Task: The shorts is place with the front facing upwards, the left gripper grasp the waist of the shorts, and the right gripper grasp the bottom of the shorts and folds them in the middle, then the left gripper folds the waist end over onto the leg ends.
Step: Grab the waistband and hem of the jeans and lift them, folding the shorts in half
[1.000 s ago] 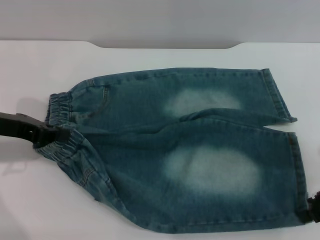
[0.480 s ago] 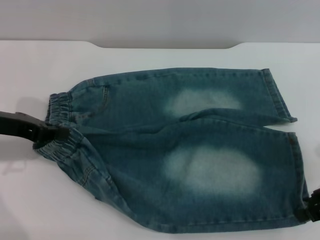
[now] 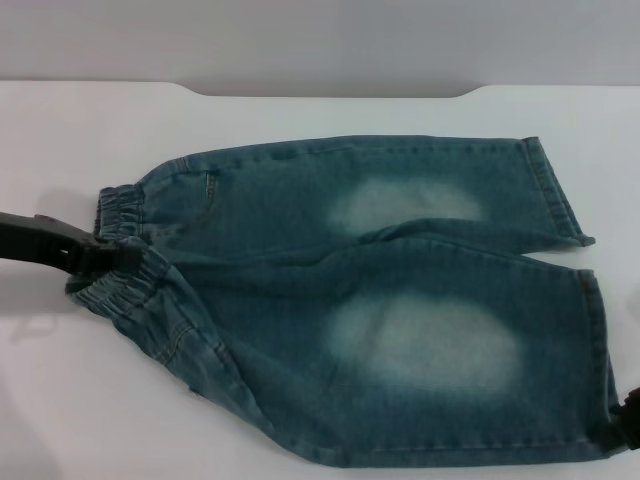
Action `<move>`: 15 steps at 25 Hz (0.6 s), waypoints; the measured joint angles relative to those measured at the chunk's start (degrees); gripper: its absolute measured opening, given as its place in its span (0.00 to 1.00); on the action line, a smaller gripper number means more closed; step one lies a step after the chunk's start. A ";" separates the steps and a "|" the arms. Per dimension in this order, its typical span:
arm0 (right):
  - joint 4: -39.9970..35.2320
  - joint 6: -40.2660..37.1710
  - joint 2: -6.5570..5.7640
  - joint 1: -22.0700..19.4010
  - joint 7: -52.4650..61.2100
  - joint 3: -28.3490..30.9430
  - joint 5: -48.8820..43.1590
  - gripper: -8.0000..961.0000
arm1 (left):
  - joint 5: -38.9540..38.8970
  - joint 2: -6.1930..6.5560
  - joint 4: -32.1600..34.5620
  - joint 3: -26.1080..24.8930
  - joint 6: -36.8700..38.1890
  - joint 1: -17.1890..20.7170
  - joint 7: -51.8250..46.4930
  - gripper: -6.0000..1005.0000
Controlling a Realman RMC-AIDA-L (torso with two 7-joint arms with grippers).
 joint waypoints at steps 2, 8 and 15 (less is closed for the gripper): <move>0.00 0.01 -0.04 0.00 0.05 -0.06 -0.09 0.41 | -0.01 0.01 -0.07 0.00 -0.18 -0.12 0.00 0.04; -0.22 0.68 -0.04 0.00 0.09 -0.93 -0.64 0.25 | -0.01 0.01 -0.10 0.00 -0.55 -0.28 0.00 0.04; -0.24 1.35 0.00 0.07 0.10 -1.34 -0.70 0.03 | -0.01 0.01 -0.11 -0.01 -1.07 -0.32 0.00 0.04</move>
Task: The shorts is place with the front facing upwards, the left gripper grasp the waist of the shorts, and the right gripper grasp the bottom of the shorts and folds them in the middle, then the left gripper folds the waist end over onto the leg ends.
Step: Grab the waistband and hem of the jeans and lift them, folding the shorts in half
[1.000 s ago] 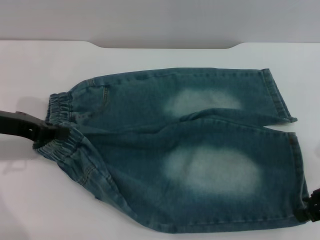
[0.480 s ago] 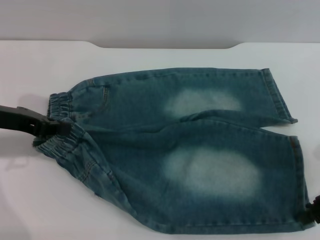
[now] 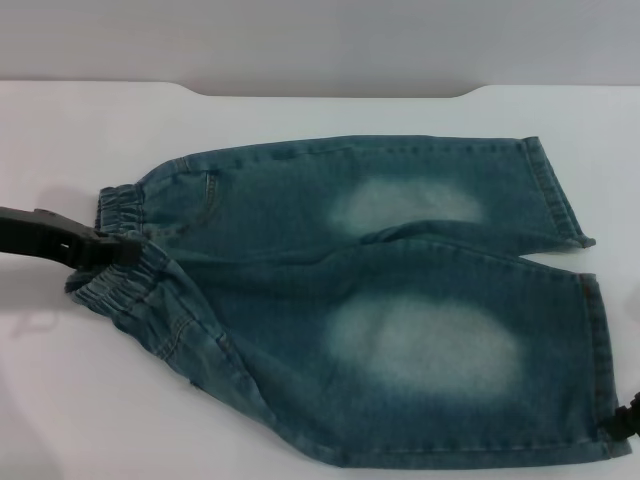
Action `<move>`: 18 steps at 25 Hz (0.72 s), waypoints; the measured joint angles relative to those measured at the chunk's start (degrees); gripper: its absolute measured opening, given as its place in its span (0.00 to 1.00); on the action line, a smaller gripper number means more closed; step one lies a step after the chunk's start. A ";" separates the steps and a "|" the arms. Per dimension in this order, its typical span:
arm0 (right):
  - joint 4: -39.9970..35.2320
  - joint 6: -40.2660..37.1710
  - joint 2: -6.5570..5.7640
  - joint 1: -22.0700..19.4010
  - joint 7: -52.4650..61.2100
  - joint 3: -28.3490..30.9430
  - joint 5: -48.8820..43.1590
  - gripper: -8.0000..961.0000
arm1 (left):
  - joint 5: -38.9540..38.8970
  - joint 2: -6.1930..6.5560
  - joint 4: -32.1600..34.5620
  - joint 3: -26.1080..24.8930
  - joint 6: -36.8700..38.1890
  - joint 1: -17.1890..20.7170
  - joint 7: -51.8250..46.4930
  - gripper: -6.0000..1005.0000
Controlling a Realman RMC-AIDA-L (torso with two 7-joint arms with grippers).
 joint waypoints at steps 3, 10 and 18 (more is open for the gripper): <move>0.05 0.15 0.00 0.01 0.00 0.00 0.00 0.03 | 0.00 0.00 -0.05 0.00 -0.26 0.00 0.00 0.04; -1.63 0.43 0.05 -0.65 -0.29 0.77 4.18 0.03 | -0.03 0.08 0.15 -0.49 -0.79 0.00 0.00 0.04; -4.11 1.76 -0.90 -4.47 -2.24 1.57 16.87 0.03 | -1.13 1.22 0.65 -2.52 -1.13 -0.39 -0.48 0.04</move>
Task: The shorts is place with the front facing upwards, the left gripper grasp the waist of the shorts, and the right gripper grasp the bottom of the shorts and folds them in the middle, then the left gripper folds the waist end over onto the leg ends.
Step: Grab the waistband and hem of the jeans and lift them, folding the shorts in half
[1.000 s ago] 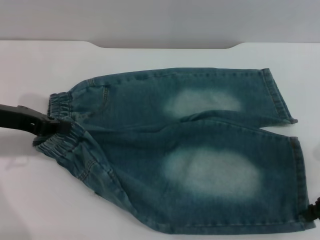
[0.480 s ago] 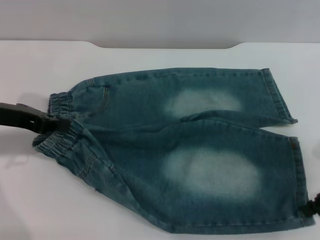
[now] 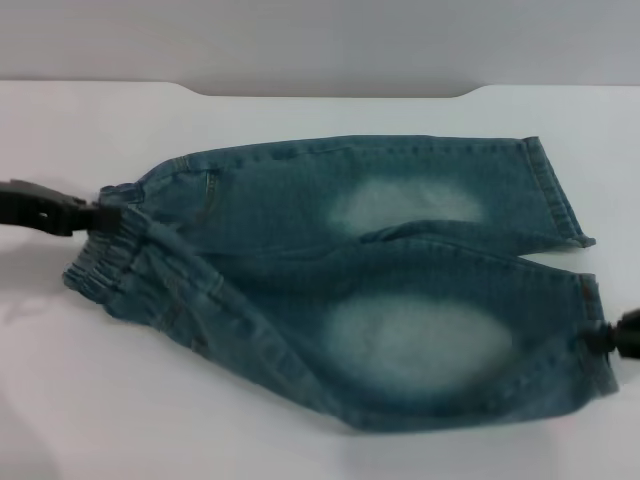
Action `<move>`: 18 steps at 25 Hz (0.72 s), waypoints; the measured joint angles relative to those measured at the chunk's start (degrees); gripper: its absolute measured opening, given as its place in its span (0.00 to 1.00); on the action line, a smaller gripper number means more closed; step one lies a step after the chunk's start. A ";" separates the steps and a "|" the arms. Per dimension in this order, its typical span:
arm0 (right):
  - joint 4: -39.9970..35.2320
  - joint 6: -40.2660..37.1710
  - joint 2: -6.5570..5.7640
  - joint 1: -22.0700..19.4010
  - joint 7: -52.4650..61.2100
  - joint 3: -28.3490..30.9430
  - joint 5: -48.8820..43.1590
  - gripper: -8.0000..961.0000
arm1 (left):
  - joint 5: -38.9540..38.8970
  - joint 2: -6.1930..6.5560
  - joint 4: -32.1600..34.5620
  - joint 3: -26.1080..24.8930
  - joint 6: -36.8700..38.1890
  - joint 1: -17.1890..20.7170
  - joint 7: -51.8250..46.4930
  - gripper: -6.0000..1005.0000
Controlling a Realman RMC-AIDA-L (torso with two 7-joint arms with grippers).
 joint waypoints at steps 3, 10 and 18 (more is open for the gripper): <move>-1.22 0.47 -0.17 -1.42 -1.27 2.01 4.23 0.03 | -0.09 0.45 0.47 -1.28 -0.08 -0.27 -0.02 0.04; -3.93 0.57 -0.34 -4.48 -4.36 8.82 15.37 0.03 | -0.65 1.17 1.87 -6.71 -0.40 -0.50 0.23 0.04; -6.54 0.70 -0.16 -6.99 -6.05 12.47 27.60 0.03 | -4.71 1.74 2.27 -8.27 -2.97 0.82 0.54 0.04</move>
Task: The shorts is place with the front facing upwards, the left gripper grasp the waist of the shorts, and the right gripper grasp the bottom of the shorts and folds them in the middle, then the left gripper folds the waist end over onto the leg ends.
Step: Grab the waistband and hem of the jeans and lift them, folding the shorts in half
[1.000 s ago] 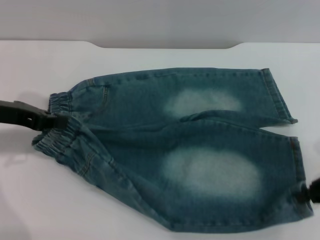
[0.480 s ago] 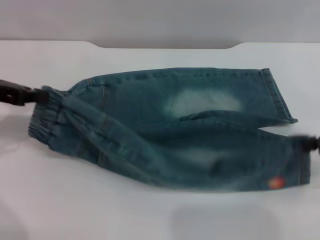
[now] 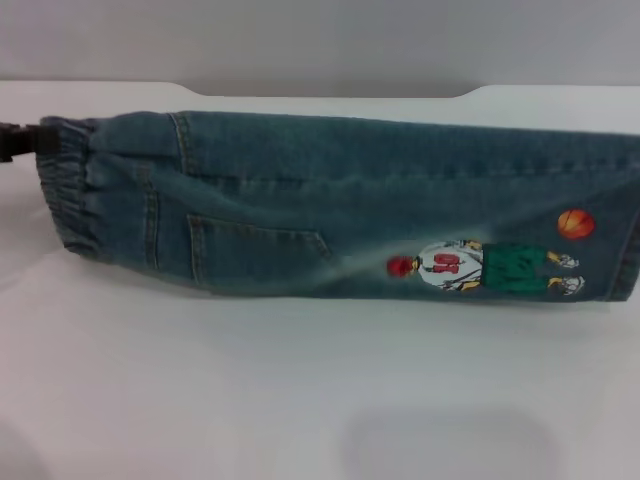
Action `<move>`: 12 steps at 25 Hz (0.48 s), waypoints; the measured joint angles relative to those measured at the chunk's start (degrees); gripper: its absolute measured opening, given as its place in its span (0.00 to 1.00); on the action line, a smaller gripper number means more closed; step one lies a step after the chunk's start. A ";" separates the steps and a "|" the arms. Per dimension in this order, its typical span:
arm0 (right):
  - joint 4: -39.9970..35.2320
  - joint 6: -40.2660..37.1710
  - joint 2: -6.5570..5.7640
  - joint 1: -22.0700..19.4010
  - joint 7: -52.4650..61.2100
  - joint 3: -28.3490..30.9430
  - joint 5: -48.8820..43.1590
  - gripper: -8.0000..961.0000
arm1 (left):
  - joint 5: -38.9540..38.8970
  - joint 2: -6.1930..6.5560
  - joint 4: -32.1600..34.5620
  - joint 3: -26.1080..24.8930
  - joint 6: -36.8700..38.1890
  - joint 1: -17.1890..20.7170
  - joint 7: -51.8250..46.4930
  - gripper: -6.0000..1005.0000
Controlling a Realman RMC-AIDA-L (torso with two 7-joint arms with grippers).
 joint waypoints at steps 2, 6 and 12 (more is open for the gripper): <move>-0.62 0.26 0.22 0.04 -0.02 0.26 0.71 0.03 | -0.89 0.02 0.00 -0.04 -0.91 0.27 0.32 0.04; -2.27 0.66 0.91 0.36 -0.03 0.66 1.94 0.03 | -1.56 0.02 0.00 -0.10 -1.93 0.42 0.82 0.04; -6.03 0.57 2.37 1.19 0.32 0.20 2.30 0.03 | -2.10 -0.53 0.00 0.26 -3.75 0.45 1.03 0.04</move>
